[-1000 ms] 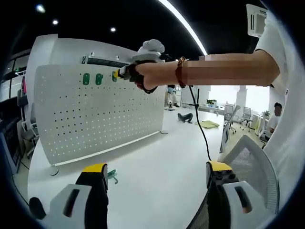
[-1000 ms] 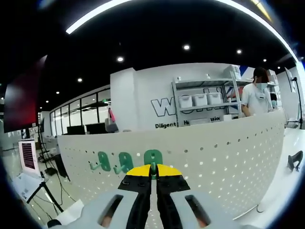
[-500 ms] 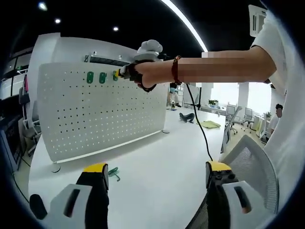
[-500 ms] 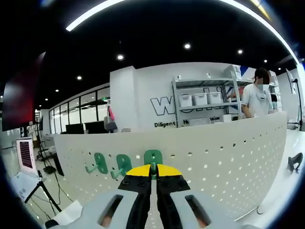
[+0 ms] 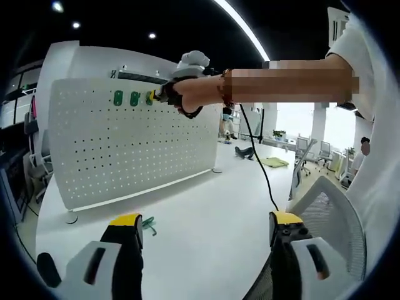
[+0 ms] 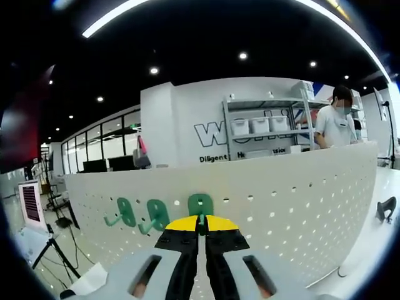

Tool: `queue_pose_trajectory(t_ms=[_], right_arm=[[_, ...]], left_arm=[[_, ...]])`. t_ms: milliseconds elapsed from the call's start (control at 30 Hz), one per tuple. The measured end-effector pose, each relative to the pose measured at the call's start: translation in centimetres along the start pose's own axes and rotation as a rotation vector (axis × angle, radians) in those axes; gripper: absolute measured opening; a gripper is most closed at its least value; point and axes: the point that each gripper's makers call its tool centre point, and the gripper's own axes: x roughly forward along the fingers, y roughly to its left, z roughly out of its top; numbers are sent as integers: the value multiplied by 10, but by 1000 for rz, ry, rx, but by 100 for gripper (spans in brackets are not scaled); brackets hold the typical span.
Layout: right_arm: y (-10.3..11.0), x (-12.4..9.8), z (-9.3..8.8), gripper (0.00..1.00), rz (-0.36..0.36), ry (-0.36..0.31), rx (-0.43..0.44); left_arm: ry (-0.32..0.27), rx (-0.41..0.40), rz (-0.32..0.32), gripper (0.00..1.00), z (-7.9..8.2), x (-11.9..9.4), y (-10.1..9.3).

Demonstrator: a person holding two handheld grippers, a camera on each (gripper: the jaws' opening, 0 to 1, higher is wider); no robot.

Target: Insert the hook assembly into the mounting plate slot until the hook locks in place.

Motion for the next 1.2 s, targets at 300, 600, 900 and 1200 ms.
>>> queue_pose_trajectory(t_ms=[300,600,900,1200], right_arm=[[0,2,-2,1,-20,8,-28],[1,2,-2,1,-90,27,-99],[-2,1,-6,1,-123,46,-63],[-2,0,-4,2,-114,41,-108]], left_arm=[[2,-12,9,85,-3,-2,4],[2,-16,12,85,-4,-4,4],[-1,-16,18,84,-3,-5,5],[7,-13,16,84,-3,-4,4]])
